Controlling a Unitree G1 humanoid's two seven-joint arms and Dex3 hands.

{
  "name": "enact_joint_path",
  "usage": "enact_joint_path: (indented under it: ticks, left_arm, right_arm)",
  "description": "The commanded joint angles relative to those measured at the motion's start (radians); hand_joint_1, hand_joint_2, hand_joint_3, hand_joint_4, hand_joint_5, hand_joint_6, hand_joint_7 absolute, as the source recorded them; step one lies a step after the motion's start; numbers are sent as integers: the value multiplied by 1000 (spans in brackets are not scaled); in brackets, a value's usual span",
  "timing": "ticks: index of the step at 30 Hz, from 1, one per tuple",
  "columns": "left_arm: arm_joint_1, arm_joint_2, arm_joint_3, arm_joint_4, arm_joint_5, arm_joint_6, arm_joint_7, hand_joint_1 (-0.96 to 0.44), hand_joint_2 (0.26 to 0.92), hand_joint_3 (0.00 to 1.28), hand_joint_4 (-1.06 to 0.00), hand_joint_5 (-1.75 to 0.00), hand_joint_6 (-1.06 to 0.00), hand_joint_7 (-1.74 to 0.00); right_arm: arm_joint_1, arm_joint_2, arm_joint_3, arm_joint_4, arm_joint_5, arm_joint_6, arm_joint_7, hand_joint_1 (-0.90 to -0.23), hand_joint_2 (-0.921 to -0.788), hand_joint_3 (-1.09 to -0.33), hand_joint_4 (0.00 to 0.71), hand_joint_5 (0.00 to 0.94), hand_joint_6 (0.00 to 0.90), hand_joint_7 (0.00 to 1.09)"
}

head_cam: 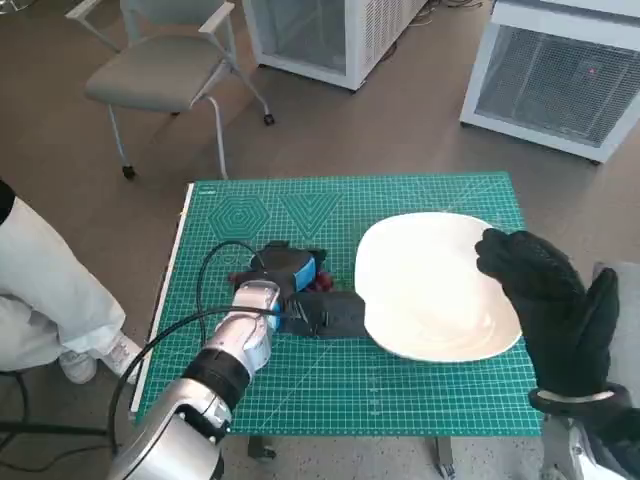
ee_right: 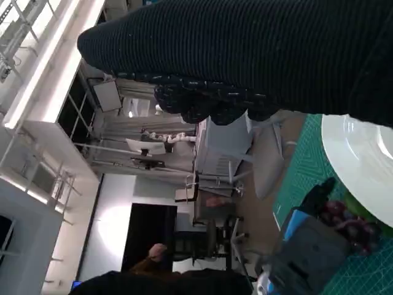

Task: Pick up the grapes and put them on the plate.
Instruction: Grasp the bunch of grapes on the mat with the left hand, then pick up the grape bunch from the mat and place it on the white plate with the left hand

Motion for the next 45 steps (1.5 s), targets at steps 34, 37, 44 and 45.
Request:
enact_joint_path:
  ticks: [34, 37, 44, 45]
  left_arm:
    - [69, 116, 26, -306, -36, 56, -110, 242, 775, 660, -309, -1695, -475, -526]
    - [88, 141, 39, -407, -35, 73, -135, 140, 718, 708, -312, -1708, -483, -1168]
    - [144, 200, 82, -669, -32, 108, -192, 85, 590, 919, -370, -1695, -442, -1599]
    - [153, 208, 92, -714, -31, 113, -198, 63, 572, 926, -379, -1700, -478, -1542]
  right_arm:
    - [-13, 4, 12, 43, 10, -7, 2, -326, -921, -625, 395, 876, 199, 1038]
    - [-14, 2, 10, 43, 12, -6, 3, -327, -921, -625, 395, 876, 199, 1038]
    - [-18, 0, 8, 46, 13, -4, 5, -327, -921, -625, 396, 876, 200, 1037]
    - [-19, -1, 8, 46, 13, -3, 5, -327, -921, -625, 396, 876, 200, 1037]
